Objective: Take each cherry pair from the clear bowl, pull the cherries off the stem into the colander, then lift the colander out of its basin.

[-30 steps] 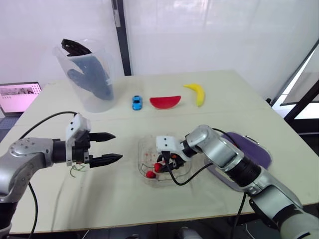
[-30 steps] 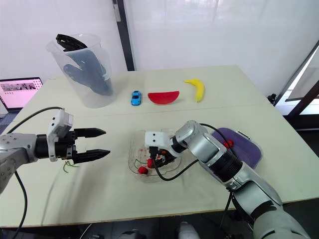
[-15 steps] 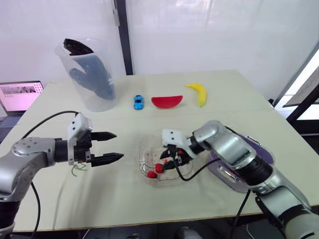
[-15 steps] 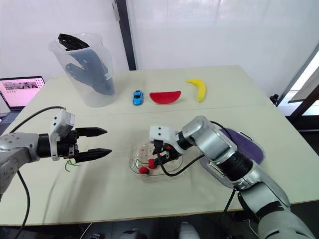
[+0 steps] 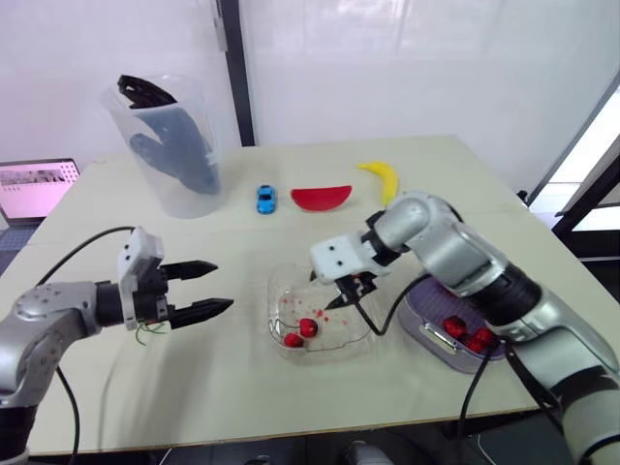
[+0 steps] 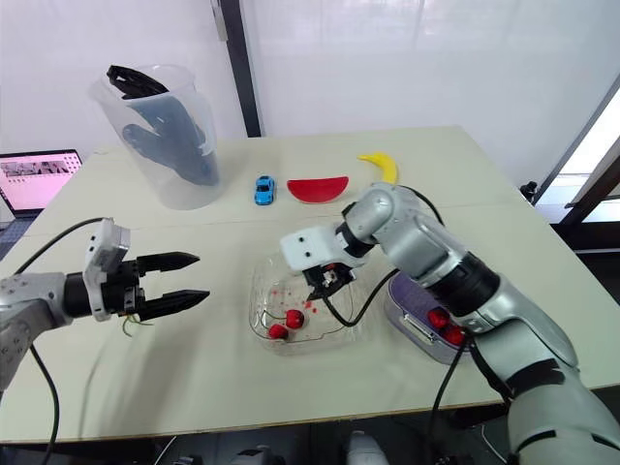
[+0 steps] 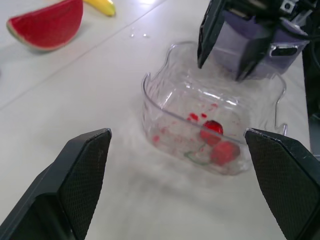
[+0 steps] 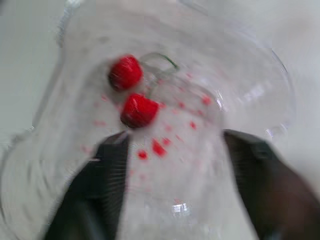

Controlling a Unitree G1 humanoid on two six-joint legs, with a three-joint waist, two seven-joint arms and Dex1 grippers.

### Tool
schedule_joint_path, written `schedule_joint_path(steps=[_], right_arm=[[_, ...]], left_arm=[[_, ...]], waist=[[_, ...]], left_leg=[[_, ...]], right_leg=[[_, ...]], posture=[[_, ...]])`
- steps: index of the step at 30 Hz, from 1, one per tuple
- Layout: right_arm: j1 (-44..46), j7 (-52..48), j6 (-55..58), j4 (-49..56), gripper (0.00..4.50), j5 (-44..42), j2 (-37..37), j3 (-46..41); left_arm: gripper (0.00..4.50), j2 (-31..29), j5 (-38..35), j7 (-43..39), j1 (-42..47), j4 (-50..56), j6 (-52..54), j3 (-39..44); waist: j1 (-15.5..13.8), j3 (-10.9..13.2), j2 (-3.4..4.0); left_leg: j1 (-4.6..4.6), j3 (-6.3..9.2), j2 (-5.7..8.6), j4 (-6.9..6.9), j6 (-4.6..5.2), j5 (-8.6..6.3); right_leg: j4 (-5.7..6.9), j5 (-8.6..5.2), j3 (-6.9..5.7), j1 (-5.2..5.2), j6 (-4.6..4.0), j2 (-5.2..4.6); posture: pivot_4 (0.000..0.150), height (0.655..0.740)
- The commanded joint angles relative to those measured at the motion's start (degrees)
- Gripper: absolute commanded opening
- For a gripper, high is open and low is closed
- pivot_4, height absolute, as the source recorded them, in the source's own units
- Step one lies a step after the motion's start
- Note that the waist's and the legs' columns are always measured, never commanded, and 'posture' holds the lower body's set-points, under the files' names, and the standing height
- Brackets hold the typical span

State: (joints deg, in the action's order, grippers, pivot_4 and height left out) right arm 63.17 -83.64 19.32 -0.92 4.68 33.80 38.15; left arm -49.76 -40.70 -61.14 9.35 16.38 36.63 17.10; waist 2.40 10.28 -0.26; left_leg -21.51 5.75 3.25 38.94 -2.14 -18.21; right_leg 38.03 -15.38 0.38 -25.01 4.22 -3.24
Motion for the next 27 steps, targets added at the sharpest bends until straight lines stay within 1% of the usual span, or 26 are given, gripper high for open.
schedule_joint_path(steps=[1, 4, 12, 19, 25, 27], right_arm=[[1.2, 0.7, -6.1, -3.0, 4.43, 3.9, -2.5, 1.8], [1.3, 0.2, -8.4, -5.1, 4.43, 5.4, -4.9, 3.0], [-0.7, -0.9, -12.8, -8.6, 4.43, 9.5, -6.9, 5.4], [-1.9, -1.7, -12.4, -12.3, 4.43, 11.0, -10.3, 6.3], [-2.4, -3.6, -10.9, -13.9, 4.43, 11.3, -11.6, 6.2], [-2.4, -3.9, -10.2, -14.3, 3.85, 11.5, -11.7, 6.2]], left_arm=[[4.5, 0.0, -1.2, 1.0, -0.8, 2.8, -0.9, 2.8], [4.5, 0.1, -1.6, 1.7, -2.1, 4.1, -0.4, 3.5], [4.5, -0.4, -2.2, 3.1, -3.8, 5.8, 0.0, 4.5], [4.5, -0.7, -1.9, 3.7, -4.2, 6.3, -0.2, 4.5], [4.5, -0.8, -1.6, 3.9, -4.4, 6.4, -0.5, 4.3], [4.5, -0.7, -1.2, 3.9, -4.4, 6.4, -0.8, 3.9]], waist=[[-0.1, 0.0, 0.0], [-0.3, 0.0, 0.0], [-0.2, 0.0, 0.0], [0.0, 0.0, 0.0], [-0.1, 0.0, 0.0], [-0.1, 0.0, 0.0]], left_leg=[[0.0, 0.0, 0.0, 0.0, 0.0, 0.0], [-0.02, 0.0, 0.0, 0.01, -0.01, 0.0], [0.0, 0.0, 0.0, 0.01, -0.02, 0.01], [0.02, 0.0, 0.0, 0.01, -0.03, 0.02], [0.02, 0.0, 0.0, 0.01, -0.03, 0.02], [0.02, 0.0, 0.0, 0.01, -0.03, 0.02]], right_leg=[[0.0, 0.0, 0.0, 0.0, 0.0, 0.0], [0.0, 0.0, 0.0, -0.01, 0.0, 0.0], [0.02, 0.0, 0.0, 0.0, 0.0, 0.0], [0.03, 0.0, 0.0, -0.01, 0.0, 0.01], [0.03, 0.0, -0.01, 0.0, 0.0, 0.01], [0.03, 0.0, 0.0, 0.0, 0.0, 0.01]], posture=[[0.15, 0.74], [0.15, 0.74], [0.15, 0.74], [0.15, 0.74], [0.15, 0.74], [0.15, 0.74]])
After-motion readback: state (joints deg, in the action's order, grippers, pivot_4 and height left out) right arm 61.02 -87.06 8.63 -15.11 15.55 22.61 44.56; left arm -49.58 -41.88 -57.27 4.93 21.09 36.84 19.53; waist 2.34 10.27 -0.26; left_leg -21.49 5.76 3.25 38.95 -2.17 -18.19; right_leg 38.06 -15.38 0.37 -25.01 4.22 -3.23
